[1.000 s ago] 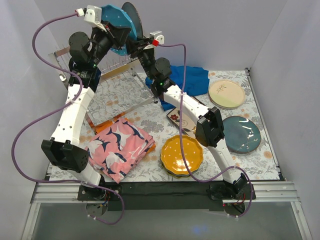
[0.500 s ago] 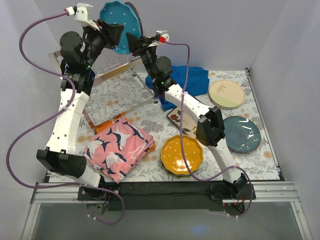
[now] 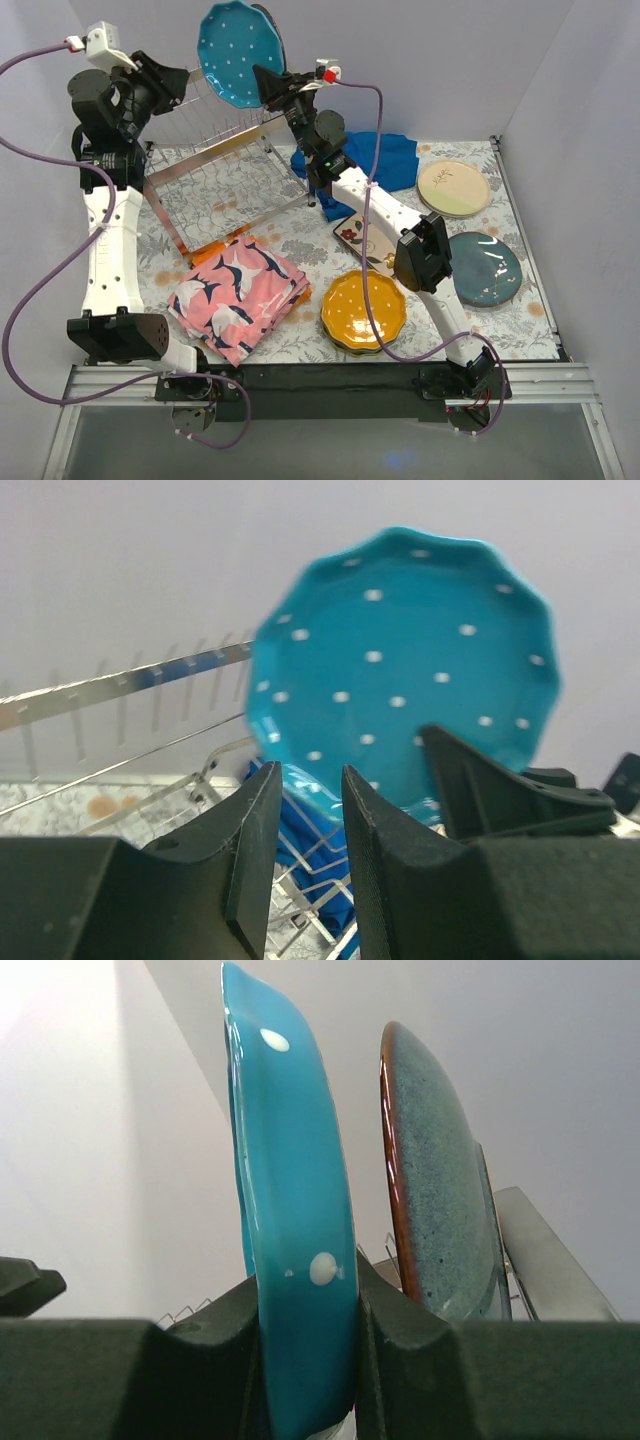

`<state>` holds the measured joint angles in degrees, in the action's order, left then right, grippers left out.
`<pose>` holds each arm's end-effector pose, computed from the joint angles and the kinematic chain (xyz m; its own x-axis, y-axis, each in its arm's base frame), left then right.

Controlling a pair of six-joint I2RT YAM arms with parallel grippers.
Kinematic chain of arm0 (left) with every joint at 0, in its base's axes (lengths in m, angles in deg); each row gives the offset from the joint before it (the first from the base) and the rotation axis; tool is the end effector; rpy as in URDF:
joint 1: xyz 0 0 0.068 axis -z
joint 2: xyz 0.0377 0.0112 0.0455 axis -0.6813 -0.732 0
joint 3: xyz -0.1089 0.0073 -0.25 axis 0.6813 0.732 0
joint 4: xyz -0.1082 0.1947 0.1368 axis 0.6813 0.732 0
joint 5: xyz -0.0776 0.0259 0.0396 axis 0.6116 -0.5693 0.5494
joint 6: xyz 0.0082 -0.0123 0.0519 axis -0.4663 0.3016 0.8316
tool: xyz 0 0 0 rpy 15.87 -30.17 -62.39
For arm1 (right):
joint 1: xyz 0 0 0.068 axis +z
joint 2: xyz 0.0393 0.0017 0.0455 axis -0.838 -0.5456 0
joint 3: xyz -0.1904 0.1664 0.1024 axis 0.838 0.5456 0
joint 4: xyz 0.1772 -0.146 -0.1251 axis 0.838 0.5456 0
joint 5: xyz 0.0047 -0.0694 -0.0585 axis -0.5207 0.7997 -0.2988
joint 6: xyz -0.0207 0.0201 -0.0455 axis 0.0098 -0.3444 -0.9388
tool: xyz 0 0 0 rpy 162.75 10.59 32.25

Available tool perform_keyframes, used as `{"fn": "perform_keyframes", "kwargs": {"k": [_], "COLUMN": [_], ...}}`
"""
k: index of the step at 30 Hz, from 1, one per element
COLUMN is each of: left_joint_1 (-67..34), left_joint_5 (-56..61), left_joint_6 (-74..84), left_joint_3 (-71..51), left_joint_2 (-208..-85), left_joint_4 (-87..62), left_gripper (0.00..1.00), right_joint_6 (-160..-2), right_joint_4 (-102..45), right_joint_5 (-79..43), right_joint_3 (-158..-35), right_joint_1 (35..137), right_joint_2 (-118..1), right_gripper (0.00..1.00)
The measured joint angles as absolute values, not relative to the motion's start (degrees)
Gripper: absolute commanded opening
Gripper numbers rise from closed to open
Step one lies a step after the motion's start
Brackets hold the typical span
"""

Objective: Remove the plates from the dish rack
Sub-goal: Unload the plate from the dish rack.

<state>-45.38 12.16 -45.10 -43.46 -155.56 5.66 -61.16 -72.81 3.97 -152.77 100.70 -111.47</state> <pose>0.3077 0.0022 0.5313 -0.1856 -0.8490 -0.4947 0.2090 0.4578 -0.8641 0.3908 0.3622 0.4249 0.1894 0.7792 -0.5975 -0.6935 0.5369 0.4804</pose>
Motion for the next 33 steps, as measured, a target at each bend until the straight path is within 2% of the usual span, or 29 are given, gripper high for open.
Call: {"fn": "perform_keyframes", "kwargs": {"k": [5,11,23,33], "left_joint_1": [-51.11,-53.01,-53.38,-53.41], "left_joint_5": [15.78,21.45,31.67,33.34], "left_joint_6": [-50.43,-54.65,-59.96,-60.79], "left_joint_3": [-42.25,-39.37,-33.71,-32.96], "left_joint_2": [-156.02,-156.98,-161.68,-166.49], "left_joint_4": [6.91,3.56,-14.65,-26.34], "left_gripper": [0.3,0.32,0.36,0.41], "right_joint_6": [-60.35,-59.7,-59.28,-58.91], "right_joint_4": [-72.15,-71.39,-71.32,-72.57], "right_joint_5": [3.58,3.34,2.71,1.2], "right_joint_3": [-151.22,-151.0,-151.0,-150.14], "right_joint_1": [100.44,100.2,100.07,99.74], "right_joint_2": [-109.96,-109.43,-109.43,-109.24], "right_gripper": [0.01,0.01,0.01,0.01]}}
